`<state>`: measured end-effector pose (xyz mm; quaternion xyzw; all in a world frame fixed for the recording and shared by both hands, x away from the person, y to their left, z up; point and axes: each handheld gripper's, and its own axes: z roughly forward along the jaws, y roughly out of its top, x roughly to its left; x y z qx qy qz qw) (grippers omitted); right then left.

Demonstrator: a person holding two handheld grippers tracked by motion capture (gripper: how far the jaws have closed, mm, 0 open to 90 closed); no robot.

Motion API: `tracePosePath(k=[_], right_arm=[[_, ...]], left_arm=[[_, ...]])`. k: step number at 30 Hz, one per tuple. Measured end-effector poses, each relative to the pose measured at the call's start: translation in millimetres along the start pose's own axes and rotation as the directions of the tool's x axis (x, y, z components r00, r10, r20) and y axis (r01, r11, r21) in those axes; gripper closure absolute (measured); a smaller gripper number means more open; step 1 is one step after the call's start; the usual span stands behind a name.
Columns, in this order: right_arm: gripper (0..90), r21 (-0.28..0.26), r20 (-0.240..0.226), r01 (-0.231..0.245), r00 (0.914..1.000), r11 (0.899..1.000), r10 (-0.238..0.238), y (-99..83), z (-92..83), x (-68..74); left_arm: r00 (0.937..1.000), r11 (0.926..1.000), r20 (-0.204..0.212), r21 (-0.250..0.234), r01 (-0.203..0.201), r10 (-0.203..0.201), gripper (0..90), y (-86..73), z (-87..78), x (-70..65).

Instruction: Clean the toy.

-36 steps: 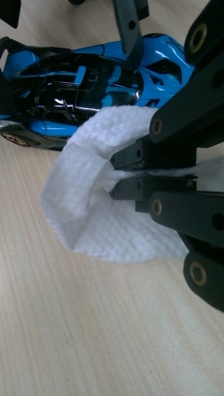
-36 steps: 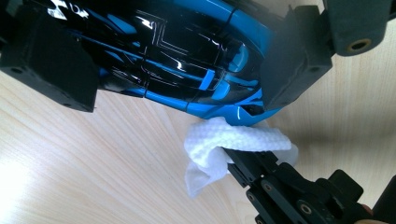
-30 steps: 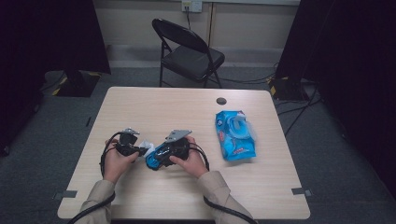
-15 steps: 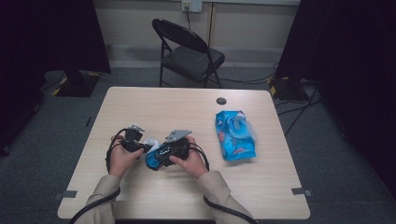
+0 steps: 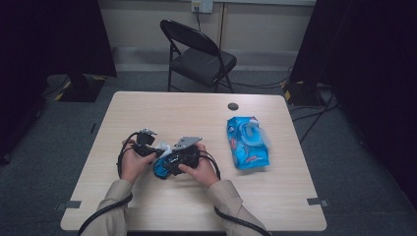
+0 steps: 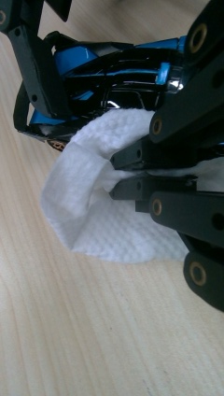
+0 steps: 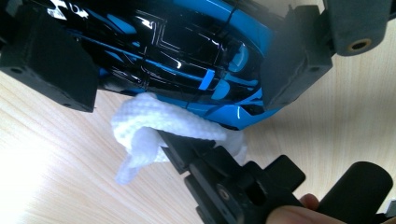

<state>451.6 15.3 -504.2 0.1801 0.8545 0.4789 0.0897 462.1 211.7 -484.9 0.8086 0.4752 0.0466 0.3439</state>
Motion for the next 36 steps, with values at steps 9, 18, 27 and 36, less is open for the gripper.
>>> tracePosePath(k=[9, 18, 27, 36], right_arm=[[11.6, 0.000, 0.000, 0.000, 1.0000, 1.000, 0.000, 0.0, 0.0, 0.0], [11.6, 0.000, -0.003, -0.001, 1.0000, 1.000, 0.001, 0.0, 0.0, -0.7], [11.6, -0.001, -0.005, -0.001, 1.0000, 1.000, 0.001, 0.0, 0.1, -0.9], [11.6, -0.001, -0.004, -0.001, 1.0000, 1.000, 0.001, 0.1, 0.2, -0.9]], left_arm=[[0.9999, 0.9999, 0.006, 0.003, -0.015, 0.015, 86.3, 7.5, 6.8, -1.8], [0.9995, 0.9998, 0.025, 0.001, -0.020, 0.020, 86.4, 16.6, 15.2, -0.9], [0.9992, 0.9999, 0.037, -0.005, -0.016, 0.017, 86.5, 24.9, 23.2, -1.0], [0.9986, 0.9998, 0.052, -0.016, -0.011, 0.012, 86.4, 36.0, 34.1, -0.9]])
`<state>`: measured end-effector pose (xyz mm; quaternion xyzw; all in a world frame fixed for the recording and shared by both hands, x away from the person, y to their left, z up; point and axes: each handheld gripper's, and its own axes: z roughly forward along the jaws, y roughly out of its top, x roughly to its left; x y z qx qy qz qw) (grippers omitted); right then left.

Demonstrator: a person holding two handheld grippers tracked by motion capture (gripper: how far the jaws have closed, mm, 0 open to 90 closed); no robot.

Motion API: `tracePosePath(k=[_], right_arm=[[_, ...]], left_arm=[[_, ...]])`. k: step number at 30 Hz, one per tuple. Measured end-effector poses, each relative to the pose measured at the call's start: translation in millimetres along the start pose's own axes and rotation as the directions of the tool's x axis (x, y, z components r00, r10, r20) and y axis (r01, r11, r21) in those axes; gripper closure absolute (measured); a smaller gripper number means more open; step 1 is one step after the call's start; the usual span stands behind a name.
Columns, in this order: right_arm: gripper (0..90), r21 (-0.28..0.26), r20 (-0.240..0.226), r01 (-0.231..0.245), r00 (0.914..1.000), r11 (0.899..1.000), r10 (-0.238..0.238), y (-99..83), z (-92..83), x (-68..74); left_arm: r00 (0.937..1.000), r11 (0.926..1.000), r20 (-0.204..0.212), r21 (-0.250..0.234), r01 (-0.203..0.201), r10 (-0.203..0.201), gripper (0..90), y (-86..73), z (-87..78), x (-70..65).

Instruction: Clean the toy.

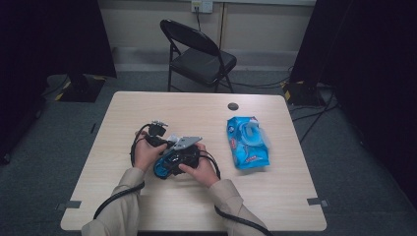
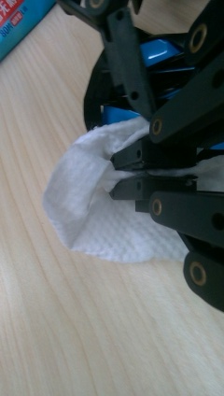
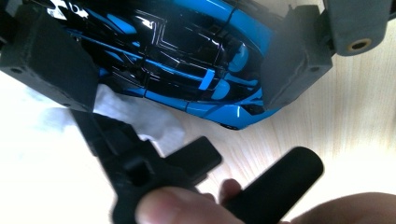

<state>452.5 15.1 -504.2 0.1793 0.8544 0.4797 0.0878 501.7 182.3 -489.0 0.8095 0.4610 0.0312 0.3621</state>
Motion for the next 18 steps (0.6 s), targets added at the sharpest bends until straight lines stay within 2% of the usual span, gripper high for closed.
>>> tracePosePath(k=[10, 18], right_arm=[[11.6, 0.000, 0.000, 0.001, 1.0000, 1.000, -0.001, 0.0, -0.1, 0.0], [11.6, 0.001, -0.003, 0.005, 1.0000, 1.000, -0.005, 0.1, -0.1, -0.3]], left_arm=[[0.9992, 0.9990, 0.033, -0.035, 0.026, -0.024, 86.1, 4.0, 6.9, 2.4], [1.0000, 0.9991, -0.008, -0.042, 0.000, 0.000, 85.9, 2.8, -5.0, 0.2]])
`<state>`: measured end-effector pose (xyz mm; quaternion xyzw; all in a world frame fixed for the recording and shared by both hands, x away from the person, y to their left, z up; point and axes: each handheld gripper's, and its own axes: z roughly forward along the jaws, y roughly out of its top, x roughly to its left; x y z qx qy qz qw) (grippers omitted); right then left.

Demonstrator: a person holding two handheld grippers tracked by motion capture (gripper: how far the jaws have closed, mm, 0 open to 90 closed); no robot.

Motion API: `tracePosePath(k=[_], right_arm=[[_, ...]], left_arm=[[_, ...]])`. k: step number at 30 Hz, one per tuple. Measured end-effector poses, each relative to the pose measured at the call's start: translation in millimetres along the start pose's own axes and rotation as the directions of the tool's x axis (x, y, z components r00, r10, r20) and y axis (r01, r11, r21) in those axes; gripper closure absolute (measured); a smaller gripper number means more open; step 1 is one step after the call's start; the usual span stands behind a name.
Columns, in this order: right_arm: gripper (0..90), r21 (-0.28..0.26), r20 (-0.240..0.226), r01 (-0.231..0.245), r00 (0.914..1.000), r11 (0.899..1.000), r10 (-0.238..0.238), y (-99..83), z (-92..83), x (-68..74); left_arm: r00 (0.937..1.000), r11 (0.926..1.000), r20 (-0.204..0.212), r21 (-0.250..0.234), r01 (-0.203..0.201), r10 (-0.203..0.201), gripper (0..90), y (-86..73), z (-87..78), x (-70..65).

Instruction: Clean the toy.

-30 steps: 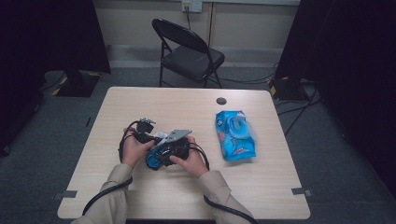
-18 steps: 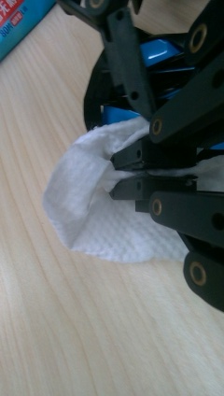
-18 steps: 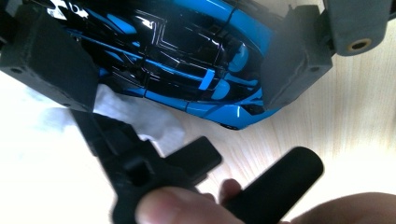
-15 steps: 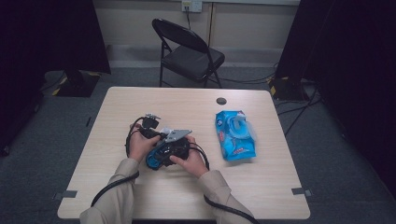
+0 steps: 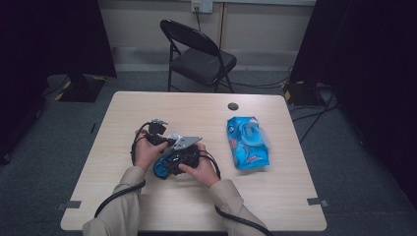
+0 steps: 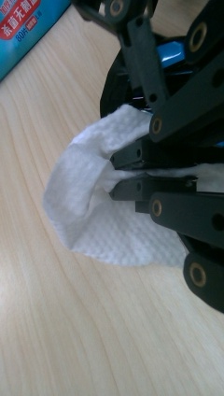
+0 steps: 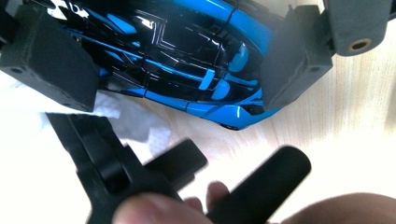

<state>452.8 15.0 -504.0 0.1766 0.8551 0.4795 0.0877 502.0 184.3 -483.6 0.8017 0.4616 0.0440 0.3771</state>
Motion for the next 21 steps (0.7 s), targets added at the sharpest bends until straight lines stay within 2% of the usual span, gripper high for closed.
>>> tracePosePath(k=[6, 8, 15, 16, 17, 21], right_arm=[[11.6, -0.001, 0.000, 0.000, 1.0000, 1.000, 0.000, 0.0, -0.1, 0.0], [11.5, -0.001, 0.001, 0.000, 1.0000, 1.000, 0.000, 0.0, -0.1, 0.1], [11.3, -0.001, 0.007, -0.002, 1.0000, 1.000, 0.002, 0.1, 0.0, 0.9], [11.2, 0.000, 0.011, -0.005, 0.9999, 1.000, 0.005, 0.2, 0.1, 1.5], [11.1, 0.002, 0.014, -0.004, 0.9999, 1.000, 0.004, 0.6, 0.3, 1.8], [10.6, 0.034, 0.020, -0.003, 0.9998, 0.999, 0.002, 4.9, 1.1, 3.6]], left_arm=[[1.0000, 1.0000, 0.003, 0.003, -0.005, 0.005, 85.7, -6.7, -20.5, 1.4], [1.0000, 0.9999, 0.003, -0.011, 0.006, -0.006, 85.5, -10.8, -25.5, 0.2], [1.0000, 0.9997, -0.001, -0.022, -0.009, 0.009, 85.5, -18.8, -42.0, -3.2], [0.9999, 0.9990, 0.002, -0.042, 0.015, -0.015, 85.4, -19.2, -42.4, -5.1], [0.9999, 0.9996, -0.002, -0.026, -0.011, 0.011, 85.4, -19.3, -45.2, -4.2], [0.9998, 0.9994, 0.000, -0.029, -0.020, 0.020, 85.3, -19.9, -51.5, -6.3]])
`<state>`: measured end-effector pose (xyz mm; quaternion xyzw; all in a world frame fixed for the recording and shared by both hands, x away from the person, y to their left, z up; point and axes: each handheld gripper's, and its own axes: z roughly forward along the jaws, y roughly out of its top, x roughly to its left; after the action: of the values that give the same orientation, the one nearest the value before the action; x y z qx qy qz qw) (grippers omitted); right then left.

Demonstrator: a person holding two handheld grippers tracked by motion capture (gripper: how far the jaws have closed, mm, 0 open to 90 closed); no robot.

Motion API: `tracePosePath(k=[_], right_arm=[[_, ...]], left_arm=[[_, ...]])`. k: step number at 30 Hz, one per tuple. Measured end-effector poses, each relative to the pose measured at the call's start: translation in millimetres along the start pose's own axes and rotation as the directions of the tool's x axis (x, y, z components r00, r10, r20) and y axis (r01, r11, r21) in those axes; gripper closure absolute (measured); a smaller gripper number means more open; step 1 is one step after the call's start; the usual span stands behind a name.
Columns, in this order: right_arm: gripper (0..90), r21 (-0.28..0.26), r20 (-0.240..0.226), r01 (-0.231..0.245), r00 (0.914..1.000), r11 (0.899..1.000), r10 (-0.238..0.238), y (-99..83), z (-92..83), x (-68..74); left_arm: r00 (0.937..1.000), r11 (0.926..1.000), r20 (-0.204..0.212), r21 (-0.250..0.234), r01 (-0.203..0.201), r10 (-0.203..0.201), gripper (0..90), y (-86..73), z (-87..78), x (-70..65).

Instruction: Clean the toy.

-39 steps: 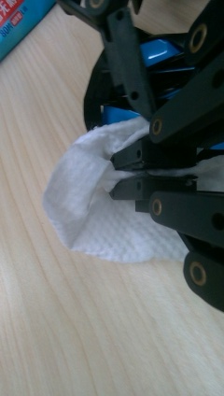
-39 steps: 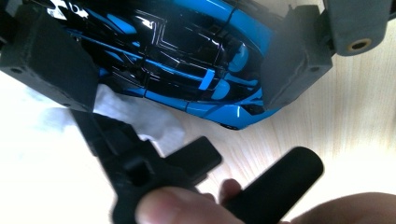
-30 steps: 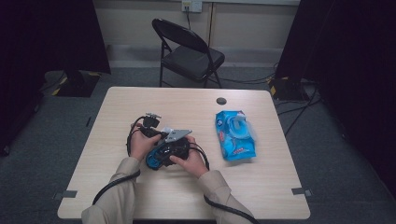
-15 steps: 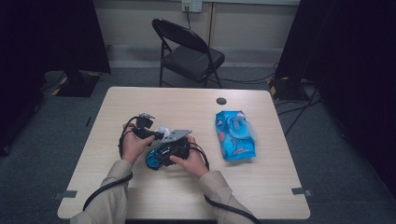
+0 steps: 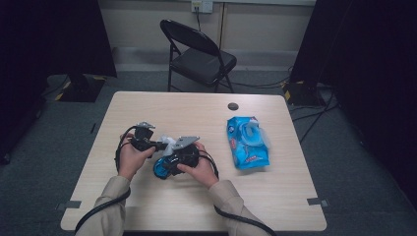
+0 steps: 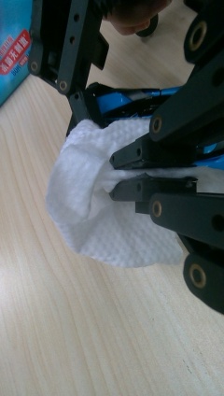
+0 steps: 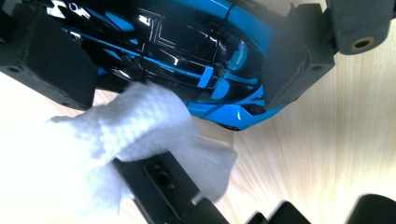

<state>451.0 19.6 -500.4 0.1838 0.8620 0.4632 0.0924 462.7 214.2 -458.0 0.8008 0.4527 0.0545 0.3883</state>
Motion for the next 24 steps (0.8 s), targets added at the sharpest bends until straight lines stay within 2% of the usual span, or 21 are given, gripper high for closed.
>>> tracePosePath(k=[6, 7, 10, 13, 15, 19, 24], right_arm=[[12.7, 0.024, -0.021, -0.001, 0.9998, 1.000, 0.002, 5.5, -6.2, -0.6], [13.1, 0.025, -0.023, -0.004, 0.9997, 1.000, 0.004, 6.8, -11.6, -2.3], [13.3, 0.018, -0.035, 0.000, 0.9994, 1.000, 0.001, 8.4, -20.5, -4.2], [13.6, 0.011, -0.042, 0.025, 0.9988, 1.000, -0.024, 10.3, -34.4, -4.1], [13.7, -0.001, -0.054, 0.026, 0.9982, 1.000, -0.026, 10.3, -44.7, -4.4], [13.6, -0.016, -0.048, 0.037, 0.9981, 0.999, -0.037, 6.0, -65.2, -7.1], [13.6, -0.025, -0.050, 0.026, 0.9984, 0.999, -0.027, -1.1, -83.6, -10.2]], left_arm=[[1.0000, 0.9999, -0.002, 0.005, -0.009, 0.009, 85.2, -0.1, -6.5, -1.4], [1.0000, 0.9999, -0.003, -0.013, 0.003, -0.003, 85.3, -0.1, -8.8, -4.0], [0.9998, 0.9998, 0.006, -0.006, -0.019, 0.019, 85.2, 1.4, -15.4, -8.0], [0.9988, 0.9988, 0.001, -0.007, -0.049, 0.049, 85.3, 3.3, -20.4, -16.4], [0.9979, 0.9980, 0.014, -0.011, -0.063, 0.063, 85.3, 4.8, -23.1, -22.3], [0.9969, 0.9971, 0.031, -0.025, -0.072, 0.073, 85.3, 6.7, -24.1, -32.6], [0.9939, 0.9952, 0.058, -0.036, -0.091, 0.093, 85.3, 8.4, -22.2, -47.9]])
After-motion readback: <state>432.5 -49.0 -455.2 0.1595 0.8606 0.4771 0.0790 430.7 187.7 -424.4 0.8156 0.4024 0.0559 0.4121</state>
